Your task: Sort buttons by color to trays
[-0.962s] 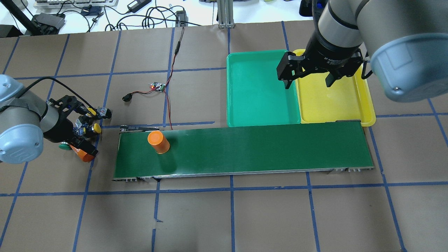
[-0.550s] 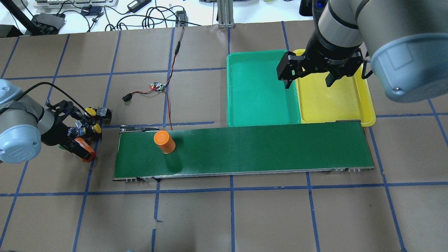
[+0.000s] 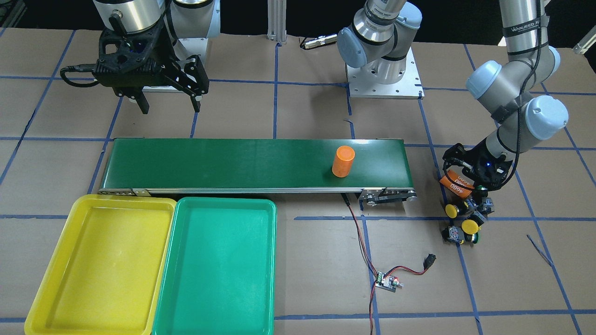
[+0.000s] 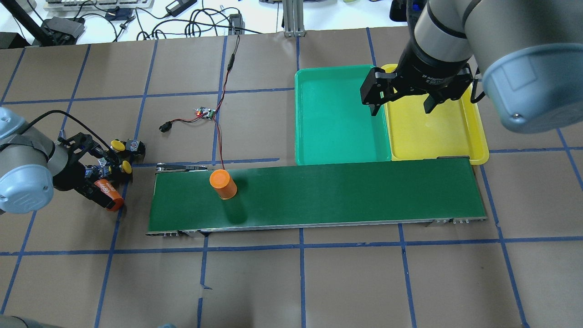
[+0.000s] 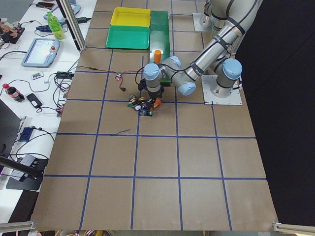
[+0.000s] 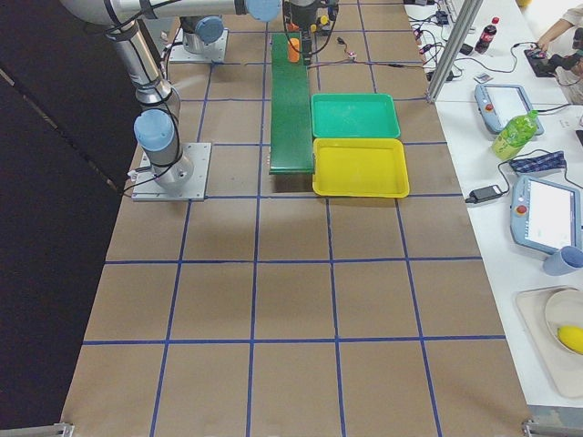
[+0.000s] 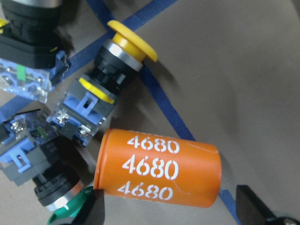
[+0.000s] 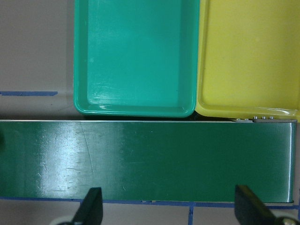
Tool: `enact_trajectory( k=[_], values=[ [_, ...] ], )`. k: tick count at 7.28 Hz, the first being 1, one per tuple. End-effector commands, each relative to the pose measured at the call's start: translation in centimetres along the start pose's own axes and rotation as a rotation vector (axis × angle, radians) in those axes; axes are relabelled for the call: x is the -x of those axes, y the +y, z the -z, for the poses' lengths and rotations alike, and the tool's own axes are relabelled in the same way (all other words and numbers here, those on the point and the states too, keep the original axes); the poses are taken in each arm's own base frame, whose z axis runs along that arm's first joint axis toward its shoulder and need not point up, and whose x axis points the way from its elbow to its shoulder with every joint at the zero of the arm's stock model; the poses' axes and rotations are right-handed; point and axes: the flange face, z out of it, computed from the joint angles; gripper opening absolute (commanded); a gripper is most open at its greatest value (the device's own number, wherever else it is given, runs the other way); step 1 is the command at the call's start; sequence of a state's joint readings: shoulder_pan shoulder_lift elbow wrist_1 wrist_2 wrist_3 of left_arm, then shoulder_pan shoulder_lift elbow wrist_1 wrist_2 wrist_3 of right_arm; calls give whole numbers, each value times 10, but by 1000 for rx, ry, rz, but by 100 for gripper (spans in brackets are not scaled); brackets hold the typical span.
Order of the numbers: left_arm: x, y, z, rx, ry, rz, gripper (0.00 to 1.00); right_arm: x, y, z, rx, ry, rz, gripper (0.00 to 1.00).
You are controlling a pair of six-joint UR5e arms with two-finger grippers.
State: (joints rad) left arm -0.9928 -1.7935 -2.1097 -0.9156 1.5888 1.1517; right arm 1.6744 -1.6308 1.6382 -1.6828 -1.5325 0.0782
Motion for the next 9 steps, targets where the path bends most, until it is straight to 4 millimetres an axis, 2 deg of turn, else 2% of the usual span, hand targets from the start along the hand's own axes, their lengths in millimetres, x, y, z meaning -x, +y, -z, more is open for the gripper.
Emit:
enact_trajectory(
  k=[1, 6, 9],
  values=[
    [0, 0, -1, -2, 2, -1, 100, 0, 0, 0, 0, 0, 1, 100],
    [0, -1, 9, -24, -40, -2, 100, -1, -1, -1, 2, 2, -1, 100],
    [4, -2, 1, -17, -33, -12, 100, 0, 0, 0, 0, 0, -1, 100]
  ],
)
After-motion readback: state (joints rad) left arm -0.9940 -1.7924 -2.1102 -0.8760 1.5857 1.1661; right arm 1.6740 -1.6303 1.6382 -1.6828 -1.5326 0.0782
